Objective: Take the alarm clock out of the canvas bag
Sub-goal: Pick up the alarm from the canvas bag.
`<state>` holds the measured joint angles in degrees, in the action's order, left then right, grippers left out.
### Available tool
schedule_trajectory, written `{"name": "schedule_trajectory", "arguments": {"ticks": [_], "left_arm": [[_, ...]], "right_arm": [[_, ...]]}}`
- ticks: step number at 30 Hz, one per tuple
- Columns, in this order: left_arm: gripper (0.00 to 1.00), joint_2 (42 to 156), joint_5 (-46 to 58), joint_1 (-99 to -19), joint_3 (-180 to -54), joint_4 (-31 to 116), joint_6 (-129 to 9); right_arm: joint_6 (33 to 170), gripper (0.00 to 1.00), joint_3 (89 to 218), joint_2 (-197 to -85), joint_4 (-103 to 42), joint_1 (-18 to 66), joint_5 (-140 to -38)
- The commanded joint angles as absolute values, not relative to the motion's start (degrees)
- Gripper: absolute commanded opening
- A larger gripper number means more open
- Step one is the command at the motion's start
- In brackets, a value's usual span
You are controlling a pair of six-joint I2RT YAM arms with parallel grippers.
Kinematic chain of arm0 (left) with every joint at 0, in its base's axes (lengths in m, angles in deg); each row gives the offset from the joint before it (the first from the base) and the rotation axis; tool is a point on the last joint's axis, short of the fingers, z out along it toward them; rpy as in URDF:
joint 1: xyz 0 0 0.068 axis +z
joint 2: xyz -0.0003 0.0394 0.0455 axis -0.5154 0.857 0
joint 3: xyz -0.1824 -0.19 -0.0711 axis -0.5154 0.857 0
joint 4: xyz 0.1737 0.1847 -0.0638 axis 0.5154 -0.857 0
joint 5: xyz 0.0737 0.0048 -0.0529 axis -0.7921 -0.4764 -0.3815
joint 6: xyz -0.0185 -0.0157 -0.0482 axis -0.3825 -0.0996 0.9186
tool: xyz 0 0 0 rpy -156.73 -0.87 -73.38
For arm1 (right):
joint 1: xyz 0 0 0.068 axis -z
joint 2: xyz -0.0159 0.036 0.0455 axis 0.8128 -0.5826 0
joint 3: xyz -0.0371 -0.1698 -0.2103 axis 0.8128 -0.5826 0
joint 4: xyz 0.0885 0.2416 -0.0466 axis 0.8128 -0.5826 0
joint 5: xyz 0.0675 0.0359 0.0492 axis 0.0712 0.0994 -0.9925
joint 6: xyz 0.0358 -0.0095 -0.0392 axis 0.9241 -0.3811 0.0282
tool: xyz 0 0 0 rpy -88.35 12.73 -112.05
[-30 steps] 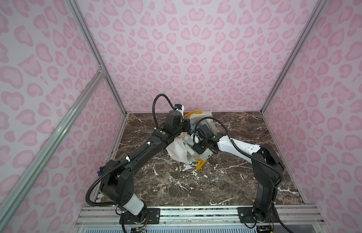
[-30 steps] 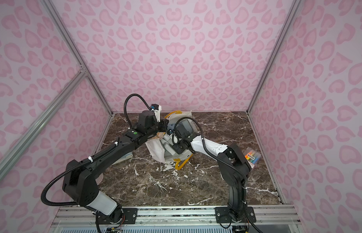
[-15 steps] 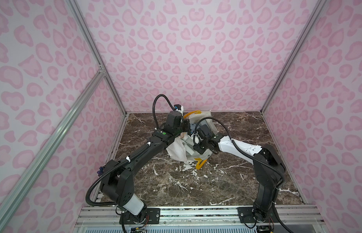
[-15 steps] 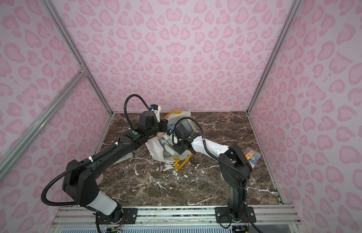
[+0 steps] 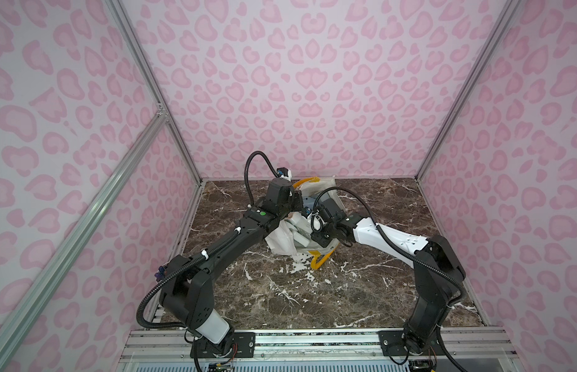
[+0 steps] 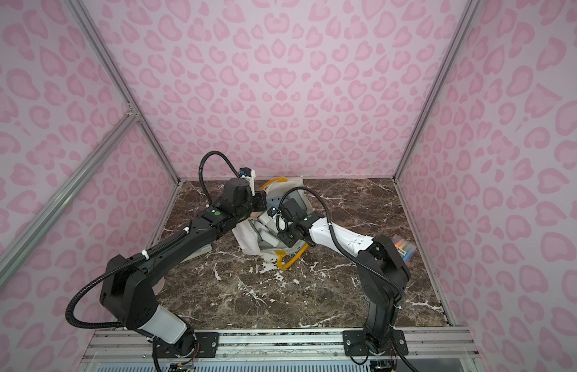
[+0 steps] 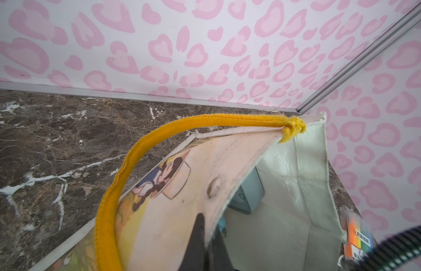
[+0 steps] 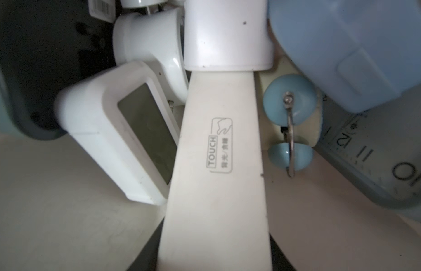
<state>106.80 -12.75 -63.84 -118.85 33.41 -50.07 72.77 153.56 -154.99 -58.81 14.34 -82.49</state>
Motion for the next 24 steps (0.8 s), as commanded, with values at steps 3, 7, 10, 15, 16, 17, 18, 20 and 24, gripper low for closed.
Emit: {"name": "schedule_trajectory", "arguments": {"ticks": [3,7,10,15,16,17,18,20,24], "left_arm": [[0.04,107.1,-13.8,-64.2,-119.4,32.0,-50.1],[0.04,107.2,-13.9,-64.4,-119.5,31.9,-50.4],[0.04,107.2,-14.0,-64.4,-119.6,31.9,-50.5],[0.04,107.0,-14.0,-64.4,-119.5,32.1,-50.7],[0.03,107.0,-14.0,-64.5,-119.5,32.0,-50.7],[0.03,106.9,-14.0,-64.5,-119.5,32.1,-50.8],[0.04,106.9,-14.0,-64.5,-119.5,32.1,-50.8],[0.04,107.0,-14.0,-64.5,-119.5,32.2,-50.9],[0.04,107.0,-13.9,-64.5,-119.5,32.2,-51.0]], "right_arm": [[73.0,0.18,152.6,-153.1,-60.9,14.3,-82.3],[72.9,0.18,153.0,-152.1,-63.0,14.2,-82.0],[72.9,0.18,153.8,-151.5,-64.7,14.3,-81.9],[72.5,0.17,154.5,-150.2,-66.9,14.3,-81.8],[72.5,0.17,154.5,-149.9,-67.2,14.3,-81.7],[72.4,0.17,154.5,-149.6,-67.5,14.2,-81.5],[72.4,0.17,154.5,-149.2,-67.8,14.2,-81.5],[72.2,0.17,154.7,-148.8,-68.5,14.3,-81.3],[71.5,0.17,155.8,-148.4,-71.2,14.5,-80.8]]}}
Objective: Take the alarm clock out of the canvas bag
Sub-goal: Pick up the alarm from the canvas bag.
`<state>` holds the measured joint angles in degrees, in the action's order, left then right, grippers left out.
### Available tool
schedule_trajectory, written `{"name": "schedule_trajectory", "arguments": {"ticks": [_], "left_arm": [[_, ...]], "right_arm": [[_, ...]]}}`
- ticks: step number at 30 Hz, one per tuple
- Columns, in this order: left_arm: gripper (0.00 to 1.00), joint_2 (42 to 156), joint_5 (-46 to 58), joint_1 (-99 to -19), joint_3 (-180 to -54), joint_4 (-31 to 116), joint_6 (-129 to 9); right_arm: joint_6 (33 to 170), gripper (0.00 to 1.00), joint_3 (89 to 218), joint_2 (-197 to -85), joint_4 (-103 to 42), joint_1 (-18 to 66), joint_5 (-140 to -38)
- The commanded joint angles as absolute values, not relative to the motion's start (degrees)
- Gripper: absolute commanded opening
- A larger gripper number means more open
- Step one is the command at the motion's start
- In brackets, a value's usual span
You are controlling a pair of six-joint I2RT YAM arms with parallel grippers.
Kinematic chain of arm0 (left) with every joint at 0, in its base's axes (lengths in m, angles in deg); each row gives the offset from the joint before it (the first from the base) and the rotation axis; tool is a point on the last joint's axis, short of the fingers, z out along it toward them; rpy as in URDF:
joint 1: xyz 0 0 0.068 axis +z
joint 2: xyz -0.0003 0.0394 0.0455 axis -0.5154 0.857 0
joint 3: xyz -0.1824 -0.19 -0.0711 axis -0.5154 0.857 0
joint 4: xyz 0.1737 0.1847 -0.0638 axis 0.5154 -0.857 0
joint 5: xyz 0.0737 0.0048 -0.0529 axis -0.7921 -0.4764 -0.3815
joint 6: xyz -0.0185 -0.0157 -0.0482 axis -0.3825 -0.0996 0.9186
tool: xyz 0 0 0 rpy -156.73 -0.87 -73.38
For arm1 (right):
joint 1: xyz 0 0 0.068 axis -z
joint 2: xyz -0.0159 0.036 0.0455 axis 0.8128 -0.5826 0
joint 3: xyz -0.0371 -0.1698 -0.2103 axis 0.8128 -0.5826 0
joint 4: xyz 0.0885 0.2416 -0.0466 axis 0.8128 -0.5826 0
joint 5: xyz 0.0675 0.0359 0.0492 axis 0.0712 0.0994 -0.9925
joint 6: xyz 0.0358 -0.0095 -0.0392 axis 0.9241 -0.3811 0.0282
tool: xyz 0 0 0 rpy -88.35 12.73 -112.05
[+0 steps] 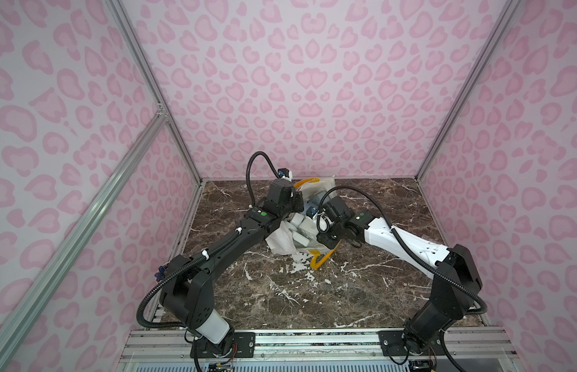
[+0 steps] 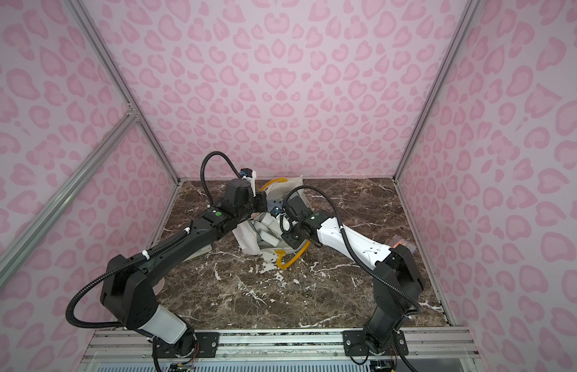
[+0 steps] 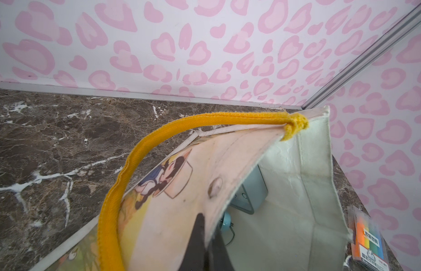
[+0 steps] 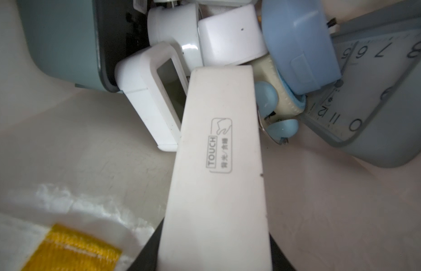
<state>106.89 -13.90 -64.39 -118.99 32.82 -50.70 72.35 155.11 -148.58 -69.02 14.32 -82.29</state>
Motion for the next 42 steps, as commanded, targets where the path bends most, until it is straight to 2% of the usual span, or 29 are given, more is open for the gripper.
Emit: {"name": "schedule_trajectory", "arguments": {"ticks": [1,17,42], "left_arm": [[0.03,107.0,-13.7,-64.5,-119.5,32.4,-51.1],[0.04,106.9,-13.6,-64.6,-119.4,32.5,-51.5],[0.04,107.6,-13.5,-64.8,-120.2,31.6,-51.9]], "right_arm": [[71.2,0.17,156.1,-148.2,-71.8,14.6,-80.7],[69.7,0.17,156.2,-142.1,-72.0,16.7,-83.9],[76.6,0.12,139.7,-121.8,-54.2,27.7,-85.1]]}}
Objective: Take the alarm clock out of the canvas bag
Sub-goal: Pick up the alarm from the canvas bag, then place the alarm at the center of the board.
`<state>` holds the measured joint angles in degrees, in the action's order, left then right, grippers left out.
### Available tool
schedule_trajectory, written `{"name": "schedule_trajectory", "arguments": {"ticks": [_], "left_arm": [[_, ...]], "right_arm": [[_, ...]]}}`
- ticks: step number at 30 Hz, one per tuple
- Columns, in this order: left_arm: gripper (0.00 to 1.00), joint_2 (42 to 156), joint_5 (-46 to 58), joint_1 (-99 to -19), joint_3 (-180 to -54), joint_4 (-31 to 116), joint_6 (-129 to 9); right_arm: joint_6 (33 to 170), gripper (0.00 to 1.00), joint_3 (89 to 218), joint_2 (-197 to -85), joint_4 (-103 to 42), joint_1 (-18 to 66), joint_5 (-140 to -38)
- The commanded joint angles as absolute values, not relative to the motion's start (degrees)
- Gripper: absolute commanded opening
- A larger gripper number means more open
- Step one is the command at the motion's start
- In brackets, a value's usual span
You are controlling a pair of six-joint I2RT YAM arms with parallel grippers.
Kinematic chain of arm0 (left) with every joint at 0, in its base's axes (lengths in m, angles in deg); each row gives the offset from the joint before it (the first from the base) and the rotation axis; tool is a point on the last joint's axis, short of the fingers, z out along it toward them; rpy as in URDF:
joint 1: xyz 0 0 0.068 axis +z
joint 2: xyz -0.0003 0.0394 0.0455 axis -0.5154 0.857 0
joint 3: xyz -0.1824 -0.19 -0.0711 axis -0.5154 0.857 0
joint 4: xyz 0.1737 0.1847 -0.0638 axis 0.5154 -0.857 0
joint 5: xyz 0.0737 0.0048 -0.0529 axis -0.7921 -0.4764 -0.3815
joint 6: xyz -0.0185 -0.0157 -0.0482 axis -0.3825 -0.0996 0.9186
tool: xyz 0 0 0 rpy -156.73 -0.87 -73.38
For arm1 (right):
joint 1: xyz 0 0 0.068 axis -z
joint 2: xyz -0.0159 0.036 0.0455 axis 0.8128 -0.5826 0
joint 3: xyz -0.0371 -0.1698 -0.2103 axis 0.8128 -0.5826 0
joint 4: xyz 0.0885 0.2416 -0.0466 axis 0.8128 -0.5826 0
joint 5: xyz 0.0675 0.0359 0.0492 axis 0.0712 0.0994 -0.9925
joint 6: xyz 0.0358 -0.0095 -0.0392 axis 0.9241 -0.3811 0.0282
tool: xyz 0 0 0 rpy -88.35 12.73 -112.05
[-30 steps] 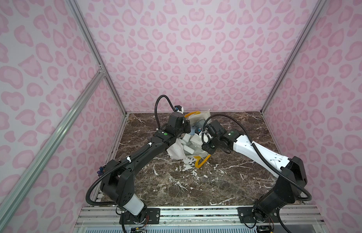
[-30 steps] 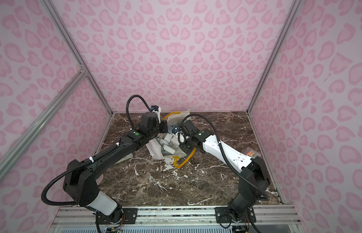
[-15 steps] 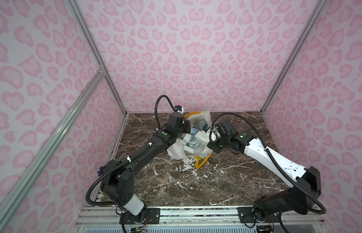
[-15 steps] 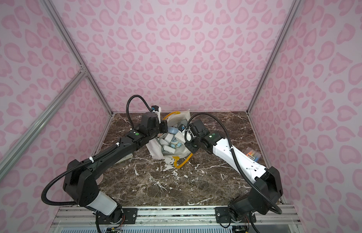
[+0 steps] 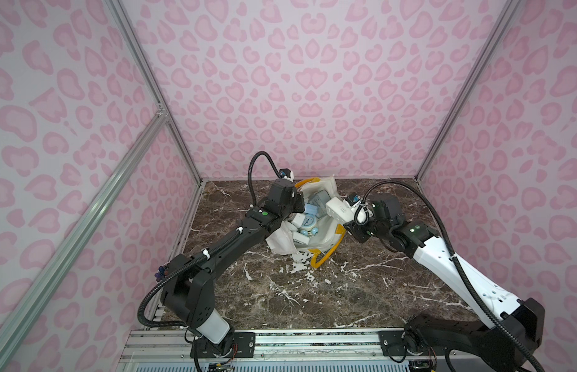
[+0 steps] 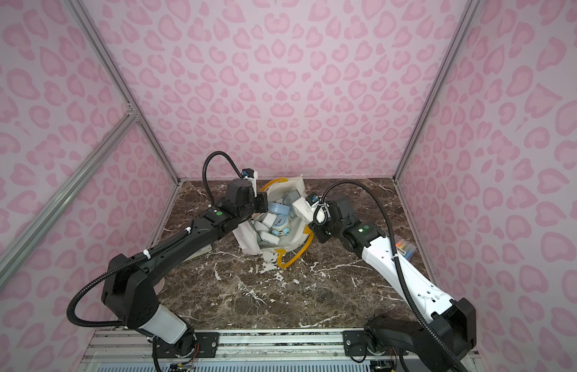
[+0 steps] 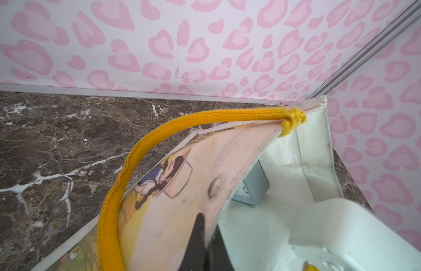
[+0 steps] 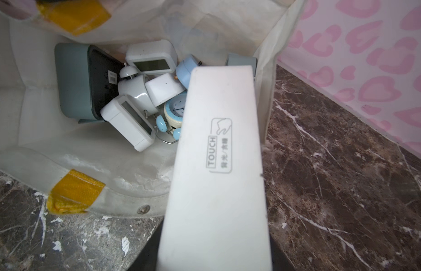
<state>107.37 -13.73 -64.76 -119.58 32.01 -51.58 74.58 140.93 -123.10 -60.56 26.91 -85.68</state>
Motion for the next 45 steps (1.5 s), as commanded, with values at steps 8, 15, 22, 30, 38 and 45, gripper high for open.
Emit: {"name": "schedule_trajectory", "arguments": {"ticks": [8,15,22,30,38,45], "left_arm": [[0.03,107.6,-13.5,-64.9,-120.4,31.4,-51.9],[0.04,107.6,-14.0,-64.9,-120.5,31.0,-52.0],[0.04,107.5,-14.3,-65.0,-120.3,30.9,-52.1],[0.03,107.4,-14.7,-65.1,-120.2,30.7,-52.5],[0.03,106.9,-15.0,-65.3,-119.6,30.7,-52.8],[0.04,106.1,-15.1,-65.6,-118.9,31.1,-53.3]], "right_arm": [[78.6,0.12,135.1,-116.3,-49.0,32.1,-85.9],[79.3,0.10,133.9,-114.4,-47.9,35.1,-85.6],[81.0,0.06,132.7,-114.8,-47.8,38.9,-83.7],[81.8,0.07,132.1,-119.6,-48.0,41.5,-80.0],[85.0,0.08,132.6,-127.3,-47.4,42.3,-76.1],[86.9,0.07,132.2,-132.9,-45.3,44.1,-76.3]]}}
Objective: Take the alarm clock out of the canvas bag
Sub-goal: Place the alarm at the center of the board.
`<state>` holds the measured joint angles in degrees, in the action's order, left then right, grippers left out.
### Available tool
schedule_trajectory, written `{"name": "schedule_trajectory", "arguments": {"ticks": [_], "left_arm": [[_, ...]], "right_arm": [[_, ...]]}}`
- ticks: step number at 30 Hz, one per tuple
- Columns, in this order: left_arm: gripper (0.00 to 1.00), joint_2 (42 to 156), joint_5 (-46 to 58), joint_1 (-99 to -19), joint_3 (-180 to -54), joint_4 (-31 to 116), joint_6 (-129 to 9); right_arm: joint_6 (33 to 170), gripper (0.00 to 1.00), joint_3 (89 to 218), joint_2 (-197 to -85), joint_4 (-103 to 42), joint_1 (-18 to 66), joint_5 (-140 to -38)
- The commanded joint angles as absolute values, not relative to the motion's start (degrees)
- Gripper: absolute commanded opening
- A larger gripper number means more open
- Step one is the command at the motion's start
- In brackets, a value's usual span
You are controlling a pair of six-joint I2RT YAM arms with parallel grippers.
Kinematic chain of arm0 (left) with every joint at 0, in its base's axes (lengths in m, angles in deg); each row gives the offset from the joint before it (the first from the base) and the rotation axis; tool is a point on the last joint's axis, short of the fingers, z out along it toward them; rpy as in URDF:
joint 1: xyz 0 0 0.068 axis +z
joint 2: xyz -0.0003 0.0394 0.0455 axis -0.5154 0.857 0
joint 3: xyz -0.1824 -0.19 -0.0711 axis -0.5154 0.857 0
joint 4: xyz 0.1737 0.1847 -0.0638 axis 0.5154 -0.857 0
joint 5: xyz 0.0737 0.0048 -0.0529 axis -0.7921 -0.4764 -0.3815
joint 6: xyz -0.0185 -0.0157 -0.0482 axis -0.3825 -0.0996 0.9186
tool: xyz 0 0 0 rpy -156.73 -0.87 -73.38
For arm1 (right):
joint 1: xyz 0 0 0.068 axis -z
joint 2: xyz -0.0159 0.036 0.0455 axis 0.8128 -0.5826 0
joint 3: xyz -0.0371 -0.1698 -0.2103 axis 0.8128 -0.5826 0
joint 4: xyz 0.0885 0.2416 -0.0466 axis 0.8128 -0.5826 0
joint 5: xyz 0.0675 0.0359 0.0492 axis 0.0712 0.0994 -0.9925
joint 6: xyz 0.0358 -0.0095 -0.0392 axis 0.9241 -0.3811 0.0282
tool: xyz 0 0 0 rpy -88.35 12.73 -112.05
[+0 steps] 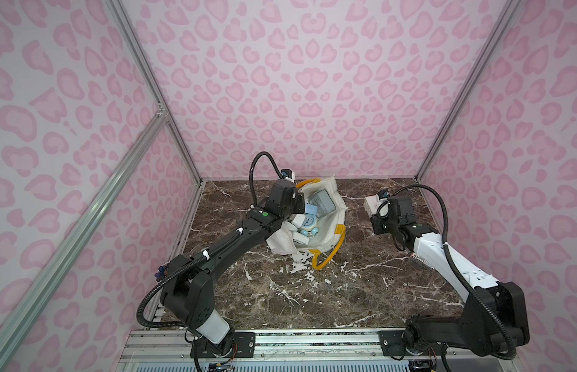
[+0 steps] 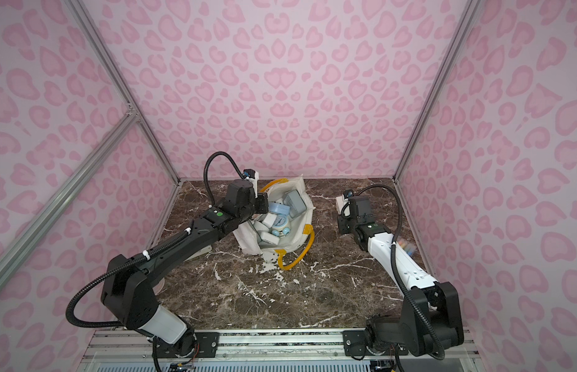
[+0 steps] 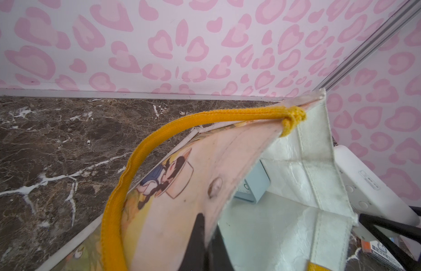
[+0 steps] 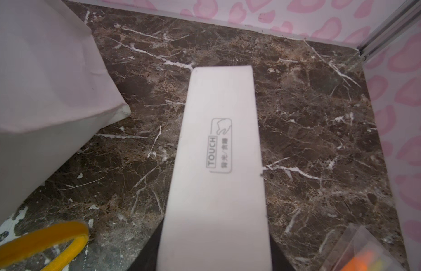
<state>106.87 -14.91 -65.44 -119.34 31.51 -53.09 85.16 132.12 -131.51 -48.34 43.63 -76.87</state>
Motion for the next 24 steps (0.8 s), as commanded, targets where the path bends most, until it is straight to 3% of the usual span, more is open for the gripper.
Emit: {"name": "schedule_trajectory", "arguments": {"ticks": [1,24], "left_arm": [[0.04,106.1,-15.3,-65.6,-118.9,31.2,-53.4],[0.03,106.2,-16.3,-66.0,-118.6,30.8,-53.8]], "right_arm": [[87.2,0.07,131.9,-133.9,-44.5,44.4,-76.6],[87.0,0.08,140.1,-154.2,-46.0,46.3,-74.7]]}}
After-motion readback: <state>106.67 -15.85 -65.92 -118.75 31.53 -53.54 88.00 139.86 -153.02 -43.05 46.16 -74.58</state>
